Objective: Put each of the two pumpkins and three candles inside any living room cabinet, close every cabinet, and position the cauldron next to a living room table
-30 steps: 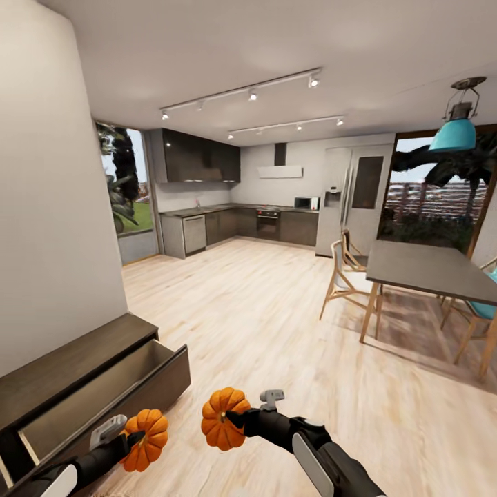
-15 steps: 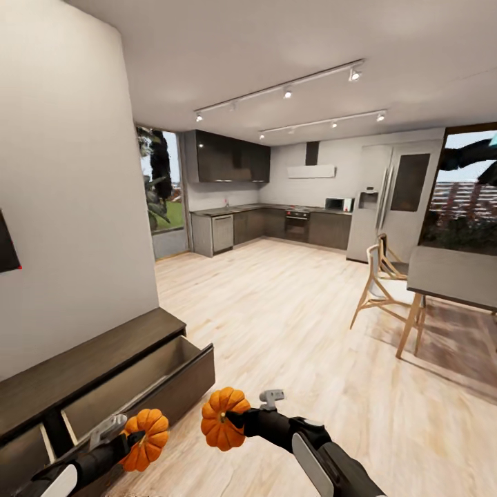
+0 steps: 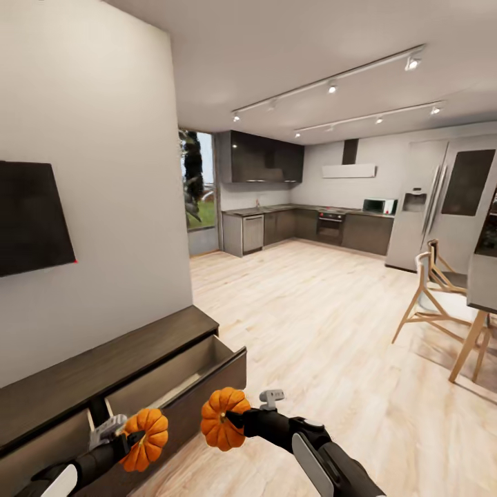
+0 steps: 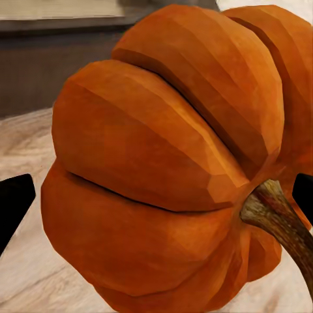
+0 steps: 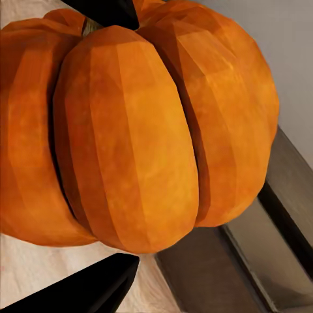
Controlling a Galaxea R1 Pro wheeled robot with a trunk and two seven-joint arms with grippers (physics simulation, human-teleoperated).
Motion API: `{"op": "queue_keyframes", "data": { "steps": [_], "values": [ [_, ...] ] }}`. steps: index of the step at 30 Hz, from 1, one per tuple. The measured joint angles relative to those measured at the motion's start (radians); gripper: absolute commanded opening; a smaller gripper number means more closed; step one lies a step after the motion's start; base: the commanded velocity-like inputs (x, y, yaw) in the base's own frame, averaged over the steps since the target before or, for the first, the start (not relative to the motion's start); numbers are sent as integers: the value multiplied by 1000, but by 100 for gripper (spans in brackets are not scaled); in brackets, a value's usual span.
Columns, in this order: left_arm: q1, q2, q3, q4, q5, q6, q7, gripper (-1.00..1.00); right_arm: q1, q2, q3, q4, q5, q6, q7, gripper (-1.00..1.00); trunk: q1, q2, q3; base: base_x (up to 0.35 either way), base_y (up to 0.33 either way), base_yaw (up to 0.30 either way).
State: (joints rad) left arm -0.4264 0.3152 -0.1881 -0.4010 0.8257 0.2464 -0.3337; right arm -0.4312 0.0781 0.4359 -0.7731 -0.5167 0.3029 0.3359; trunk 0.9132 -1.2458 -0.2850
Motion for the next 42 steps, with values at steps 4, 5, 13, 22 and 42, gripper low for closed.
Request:
{"op": "queue_keyframes", "data": {
  "steps": [4,5,13,22,42],
  "values": [
    [0,0,-1,0,0,0,0,-100,0,0,0,0,0,0,0,-100,0,0,0,144,214,274],
    [0,0,-1,0,0,0,0,-100,0,0,0,0,0,0,0,-100,0,0,0,128,222,274],
    [0,0,-1,0,2,0,0,-100,0,1,0,0,0,0,-1,-100,0,0,0,124,224,274],
    [1,0,-2,0,1,0,0,-100,0,1,0,0,-1,1,0,-100,0,0,0,132,223,274],
    [1,0,-2,0,-3,0,-1,-100,0,0,-1,0,-2,2,2,-100,0,0,0,147,123,274]
  ]
}}
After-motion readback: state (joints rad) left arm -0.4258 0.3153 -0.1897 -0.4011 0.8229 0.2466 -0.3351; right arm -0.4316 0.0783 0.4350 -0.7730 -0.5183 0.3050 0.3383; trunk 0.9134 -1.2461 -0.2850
